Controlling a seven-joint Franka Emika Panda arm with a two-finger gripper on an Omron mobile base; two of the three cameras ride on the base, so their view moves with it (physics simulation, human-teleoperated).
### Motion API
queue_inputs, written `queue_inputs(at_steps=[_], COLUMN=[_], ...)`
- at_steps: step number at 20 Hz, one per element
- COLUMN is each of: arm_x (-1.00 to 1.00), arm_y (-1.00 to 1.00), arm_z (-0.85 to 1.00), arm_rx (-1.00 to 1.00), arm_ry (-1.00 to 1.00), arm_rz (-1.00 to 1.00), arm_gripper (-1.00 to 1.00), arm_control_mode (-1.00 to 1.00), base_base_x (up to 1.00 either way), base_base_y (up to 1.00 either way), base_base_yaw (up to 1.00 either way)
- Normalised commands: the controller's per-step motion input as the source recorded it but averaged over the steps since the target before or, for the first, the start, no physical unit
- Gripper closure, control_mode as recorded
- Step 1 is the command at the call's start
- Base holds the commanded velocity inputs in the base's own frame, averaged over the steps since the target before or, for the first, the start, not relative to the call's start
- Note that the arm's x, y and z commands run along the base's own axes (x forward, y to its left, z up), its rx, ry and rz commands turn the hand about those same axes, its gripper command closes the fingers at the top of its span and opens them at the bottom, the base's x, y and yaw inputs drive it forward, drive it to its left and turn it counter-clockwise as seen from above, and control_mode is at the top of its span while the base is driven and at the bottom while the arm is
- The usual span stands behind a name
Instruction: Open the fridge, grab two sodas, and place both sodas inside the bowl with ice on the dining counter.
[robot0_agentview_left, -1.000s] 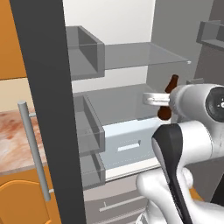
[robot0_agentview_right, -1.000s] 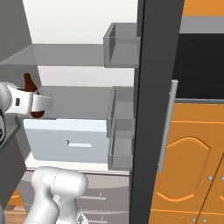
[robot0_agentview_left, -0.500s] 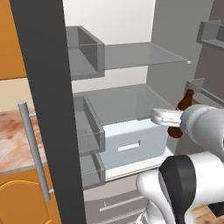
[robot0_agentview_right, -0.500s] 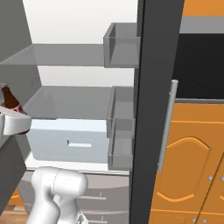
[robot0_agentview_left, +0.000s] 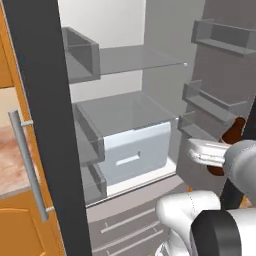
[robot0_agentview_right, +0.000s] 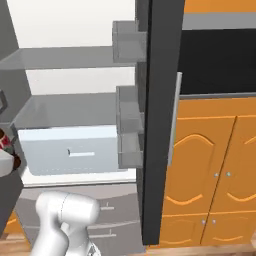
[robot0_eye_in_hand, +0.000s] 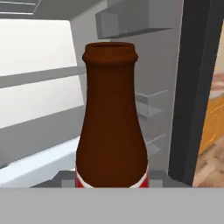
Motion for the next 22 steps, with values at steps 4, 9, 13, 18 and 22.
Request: queue_inputs(at_steps=[4, 9, 13, 18, 22], arm_x=[0.0, 0.0, 0.0, 0.0, 0.0], arm_y=[0.0, 0.0, 0.0, 0.0, 0.0], arm_z=[0.0, 0.0, 0.0, 0.0, 0.0], arm_rx=[0.0, 0.0, 0.0, 0.0, 0.0], arm_ry=[0.0, 0.0, 0.0, 0.0, 0.0], arm_rz=[0.0, 0.0, 0.0, 0.0, 0.0], arm_gripper=[1.0, 1.0, 1.0, 1.0, 1.0], arm_control_mode=[1.0, 1.0, 1.0, 1.0, 1.0], base_base_x=[-0.52, -0.43, -0.38, -0.31, -0.24], base_base_y=[0.14, 0.12, 0.08, 0.04, 0.0], base_base_yaw=[-0.63, -0.65, -0.66, -0.67, -0.67])
